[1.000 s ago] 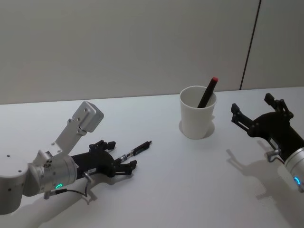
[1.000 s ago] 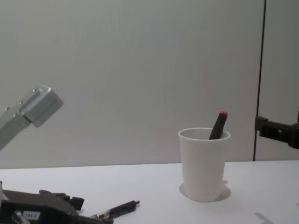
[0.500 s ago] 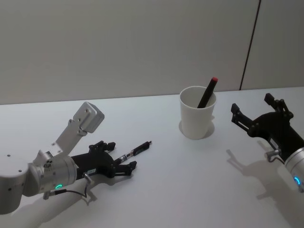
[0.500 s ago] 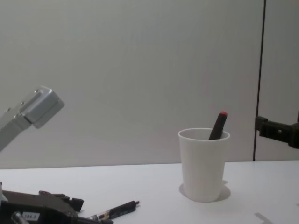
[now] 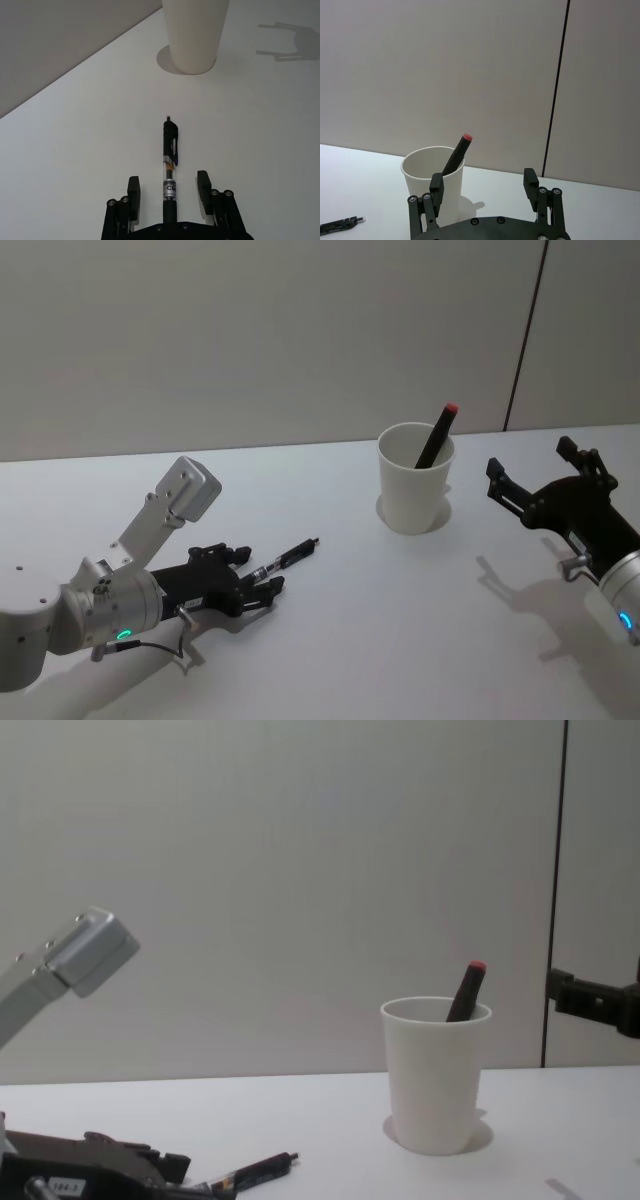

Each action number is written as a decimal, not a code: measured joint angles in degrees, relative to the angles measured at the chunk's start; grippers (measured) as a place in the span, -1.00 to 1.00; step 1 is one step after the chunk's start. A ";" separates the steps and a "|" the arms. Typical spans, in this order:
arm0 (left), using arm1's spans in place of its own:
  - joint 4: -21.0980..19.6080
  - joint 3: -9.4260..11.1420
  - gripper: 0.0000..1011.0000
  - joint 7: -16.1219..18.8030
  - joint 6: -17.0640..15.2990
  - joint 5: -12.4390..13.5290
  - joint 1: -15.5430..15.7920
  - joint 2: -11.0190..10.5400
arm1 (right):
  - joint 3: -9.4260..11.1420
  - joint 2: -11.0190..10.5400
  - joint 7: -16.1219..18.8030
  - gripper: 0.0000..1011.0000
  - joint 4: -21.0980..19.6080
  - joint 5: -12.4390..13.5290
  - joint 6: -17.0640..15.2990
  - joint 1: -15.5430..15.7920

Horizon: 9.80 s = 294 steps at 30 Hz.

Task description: Place the pen into the pen holder.

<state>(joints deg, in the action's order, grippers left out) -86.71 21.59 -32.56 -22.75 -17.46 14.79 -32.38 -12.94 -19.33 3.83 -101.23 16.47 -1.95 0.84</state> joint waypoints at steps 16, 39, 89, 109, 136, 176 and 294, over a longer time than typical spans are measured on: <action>0.01 0.00 -0.10 0.04 -0.11 0.10 0.00 -0.05 | 0.00 0.00 0.00 0.98 0.00 0.00 0.00 0.00; 0.02 -0.01 -0.73 0.15 -0.20 0.16 0.00 -0.05 | 0.00 0.00 0.00 0.98 0.00 0.00 0.00 0.00; -9.56 -3.60 -0.73 12.89 20.39 -12.90 -6.81 -3.59 | 0.00 0.00 0.00 0.98 0.00 0.00 0.00 0.00; -10.25 -2.31 -0.73 7.71 25.01 -13.06 -4.72 0.07 | 0.00 0.00 0.00 0.98 0.00 0.00 0.00 0.00; -6.84 1.61 -0.73 0.36 23.03 -7.23 0.64 7.22 | 0.00 0.00 0.00 0.98 0.00 0.00 0.00 0.00; -4.68 2.92 -0.73 -0.11 21.95 -4.31 2.89 9.89 | 1.59 -1.80 3.87 0.98 -2.60 8.17 -1.87 1.94; -4.60 2.95 -0.73 -0.10 21.94 -4.22 2.96 9.98 | -2.74 5.30 15.76 0.37 7.94 45.15 -17.88 -11.86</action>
<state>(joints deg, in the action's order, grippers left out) -91.31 24.54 -32.66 -0.81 -21.68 17.75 -22.40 -15.68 -14.04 19.58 -93.28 61.61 -19.84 -11.03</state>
